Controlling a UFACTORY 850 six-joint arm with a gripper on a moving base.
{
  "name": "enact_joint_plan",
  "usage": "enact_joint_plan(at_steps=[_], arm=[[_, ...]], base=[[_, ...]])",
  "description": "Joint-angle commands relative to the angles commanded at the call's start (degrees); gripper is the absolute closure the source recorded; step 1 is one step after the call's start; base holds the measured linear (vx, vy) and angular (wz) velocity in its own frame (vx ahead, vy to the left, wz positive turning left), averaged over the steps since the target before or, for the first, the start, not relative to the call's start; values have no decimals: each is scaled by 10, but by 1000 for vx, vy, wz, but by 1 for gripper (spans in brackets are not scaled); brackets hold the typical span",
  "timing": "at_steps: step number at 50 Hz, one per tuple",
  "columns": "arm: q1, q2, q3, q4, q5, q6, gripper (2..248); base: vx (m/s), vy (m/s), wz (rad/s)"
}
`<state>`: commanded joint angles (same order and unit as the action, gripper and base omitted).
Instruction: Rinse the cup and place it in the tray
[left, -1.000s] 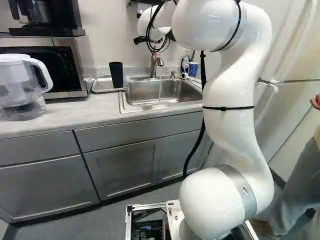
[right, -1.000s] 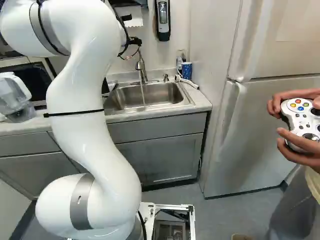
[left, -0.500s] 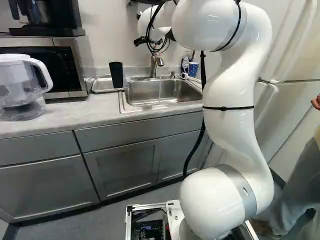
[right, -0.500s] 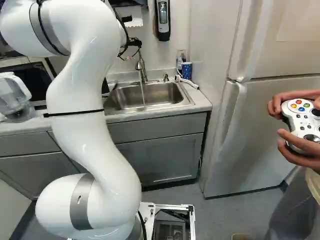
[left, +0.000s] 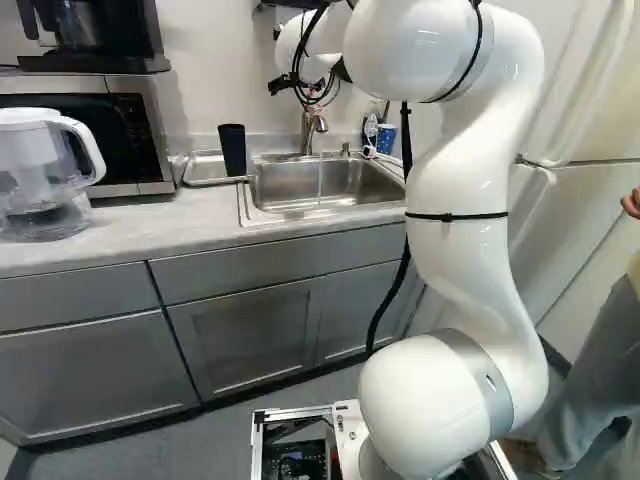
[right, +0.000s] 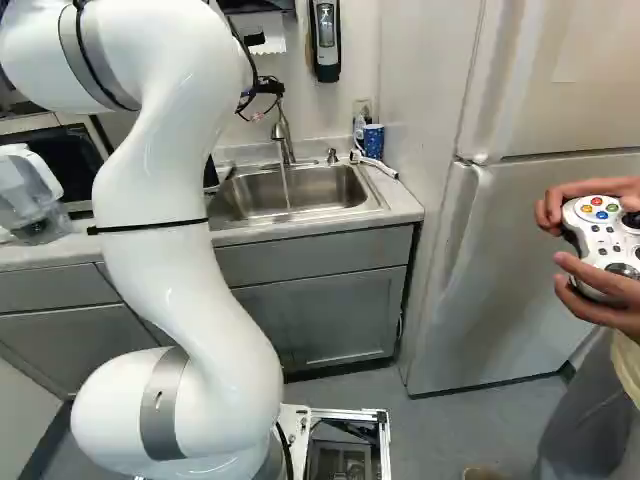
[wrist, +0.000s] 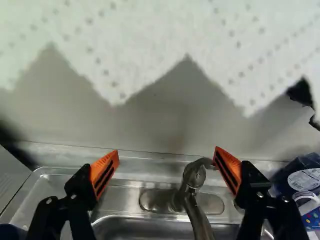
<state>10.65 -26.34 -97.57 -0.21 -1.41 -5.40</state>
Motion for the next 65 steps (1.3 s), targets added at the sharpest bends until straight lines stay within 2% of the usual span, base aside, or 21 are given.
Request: enact_joint_plan(at_steps=[17, 42, 65], arm=[[1, 9, 11, 0, -1, 0, 3], [3, 37, 44, 0, -27, 0, 3], [3, 37, 45, 0, -32, 0, 3]], base=[[0, 0, 0], [0, 0, 0], [0, 0, 0]])
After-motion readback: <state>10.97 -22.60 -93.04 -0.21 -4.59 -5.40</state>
